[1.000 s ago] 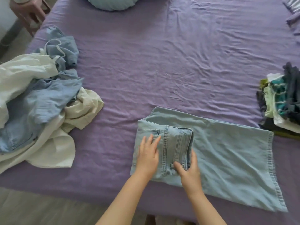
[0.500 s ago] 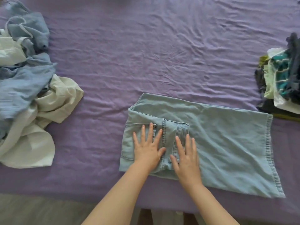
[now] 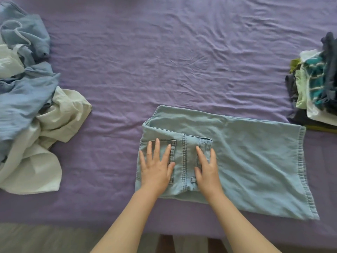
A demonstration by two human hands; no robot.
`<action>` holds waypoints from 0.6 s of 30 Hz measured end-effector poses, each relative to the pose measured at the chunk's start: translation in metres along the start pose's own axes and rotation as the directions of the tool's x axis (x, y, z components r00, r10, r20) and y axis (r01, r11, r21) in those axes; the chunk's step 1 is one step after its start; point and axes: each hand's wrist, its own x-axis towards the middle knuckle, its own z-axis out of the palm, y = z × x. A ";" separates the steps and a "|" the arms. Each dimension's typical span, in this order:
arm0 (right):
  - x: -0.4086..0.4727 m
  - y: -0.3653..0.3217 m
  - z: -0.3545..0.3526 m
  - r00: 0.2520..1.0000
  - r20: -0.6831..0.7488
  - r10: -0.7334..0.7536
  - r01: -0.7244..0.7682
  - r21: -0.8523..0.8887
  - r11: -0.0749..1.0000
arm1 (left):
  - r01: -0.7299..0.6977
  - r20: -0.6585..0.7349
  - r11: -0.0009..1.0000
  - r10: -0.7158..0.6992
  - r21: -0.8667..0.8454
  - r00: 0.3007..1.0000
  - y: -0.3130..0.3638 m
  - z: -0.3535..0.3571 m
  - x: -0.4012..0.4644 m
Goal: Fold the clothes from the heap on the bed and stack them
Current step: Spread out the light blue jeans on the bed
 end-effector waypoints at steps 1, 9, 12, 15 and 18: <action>-0.001 0.000 -0.003 0.999 -0.032 -0.013 0.014 0.003 1.000 | 0.002 0.002 1.000 -0.002 -0.018 1.000 0.001 -0.003 0.000; 0.001 0.020 -0.014 0.994 -0.098 0.040 -0.045 -0.050 0.998 | 0.053 0.078 0.996 -0.048 -0.065 0.996 -0.005 -0.008 0.007; 0.000 0.018 -0.010 0.990 -0.129 0.061 -0.102 -0.342 0.934 | 0.055 0.113 0.993 -0.043 -0.107 0.993 -0.005 -0.005 0.008; -0.004 0.011 -0.003 0.973 -0.145 -0.180 0.080 -0.521 0.850 | 0.081 0.085 0.987 -0.070 -0.142 0.994 -0.008 -0.002 0.009; 0.006 0.011 0.010 0.985 0.078 -0.153 0.169 -0.584 0.794 | 0.115 0.036 0.970 -0.110 -0.214 0.993 -0.010 -0.001 0.010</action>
